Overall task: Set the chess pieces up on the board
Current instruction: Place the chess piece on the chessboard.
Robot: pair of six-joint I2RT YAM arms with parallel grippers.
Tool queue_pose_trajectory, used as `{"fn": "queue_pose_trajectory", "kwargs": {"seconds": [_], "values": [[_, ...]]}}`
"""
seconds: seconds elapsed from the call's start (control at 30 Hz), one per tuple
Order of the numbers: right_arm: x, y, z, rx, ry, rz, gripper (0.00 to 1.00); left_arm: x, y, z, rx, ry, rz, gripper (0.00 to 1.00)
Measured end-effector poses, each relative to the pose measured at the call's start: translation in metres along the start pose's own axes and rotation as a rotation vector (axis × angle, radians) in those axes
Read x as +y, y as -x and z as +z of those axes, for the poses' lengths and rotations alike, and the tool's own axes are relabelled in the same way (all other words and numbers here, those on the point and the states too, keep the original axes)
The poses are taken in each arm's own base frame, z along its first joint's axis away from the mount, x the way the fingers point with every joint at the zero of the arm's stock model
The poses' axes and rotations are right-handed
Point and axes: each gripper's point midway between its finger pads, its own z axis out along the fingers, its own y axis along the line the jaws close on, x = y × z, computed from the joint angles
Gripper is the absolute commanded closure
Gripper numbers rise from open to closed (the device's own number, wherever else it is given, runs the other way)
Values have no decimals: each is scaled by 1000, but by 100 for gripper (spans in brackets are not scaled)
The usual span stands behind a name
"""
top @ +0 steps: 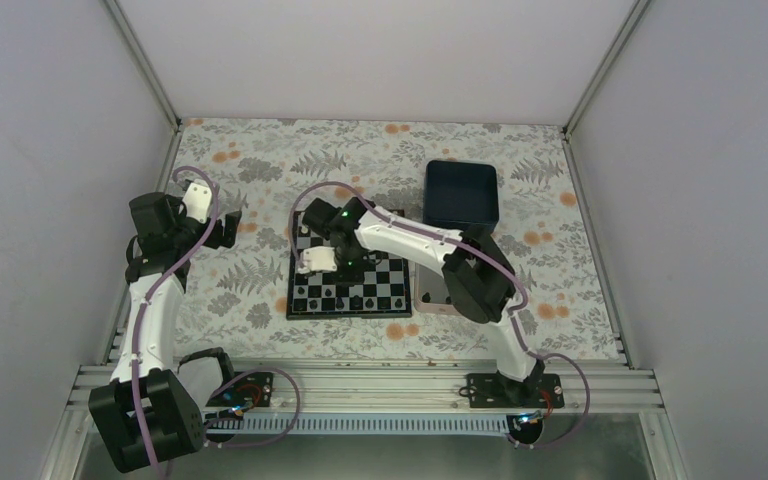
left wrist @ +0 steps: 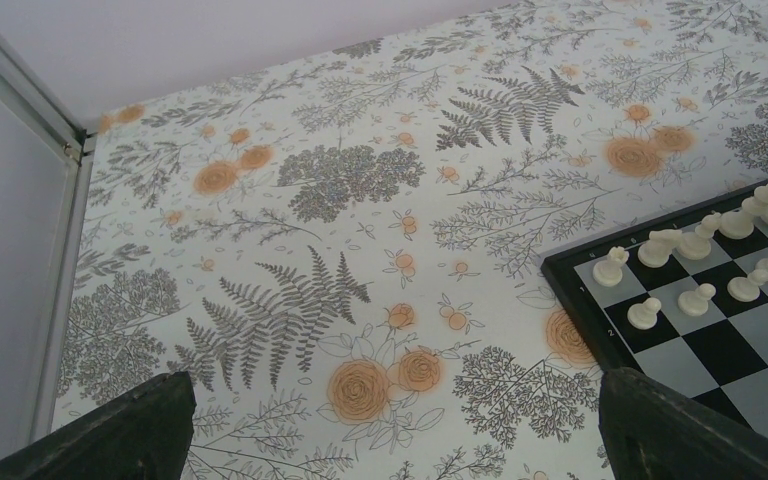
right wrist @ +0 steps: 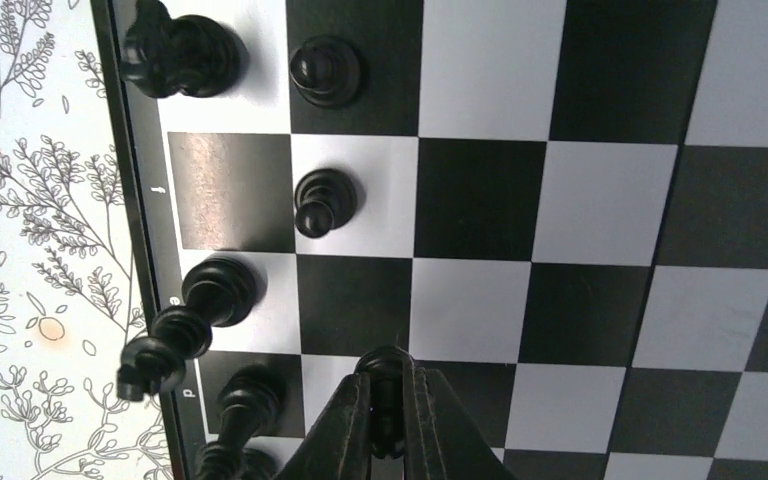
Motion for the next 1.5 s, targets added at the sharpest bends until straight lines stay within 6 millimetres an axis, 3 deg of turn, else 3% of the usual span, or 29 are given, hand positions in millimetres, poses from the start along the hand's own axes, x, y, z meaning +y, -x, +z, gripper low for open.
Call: {"fn": "queue_pose_trajectory", "kwargs": {"seconds": [0.4, 1.23, 1.37, 1.5], "values": [[12, 3, 19, 35, 36, -26, 95, 0, 0, 0, 0, -1, 0, 0], [16, 4, 24, 42, 39, -36, 92, 1, -3, 0, 2, -1, -8, 0], [16, 3, 24, 42, 39, -36, 90, 1, -3, 0, 2, -2, -8, 0], [16, 3, 24, 45, 35, -36, 81, 1, -2, -1, -1, 0, -7, 0]]}}
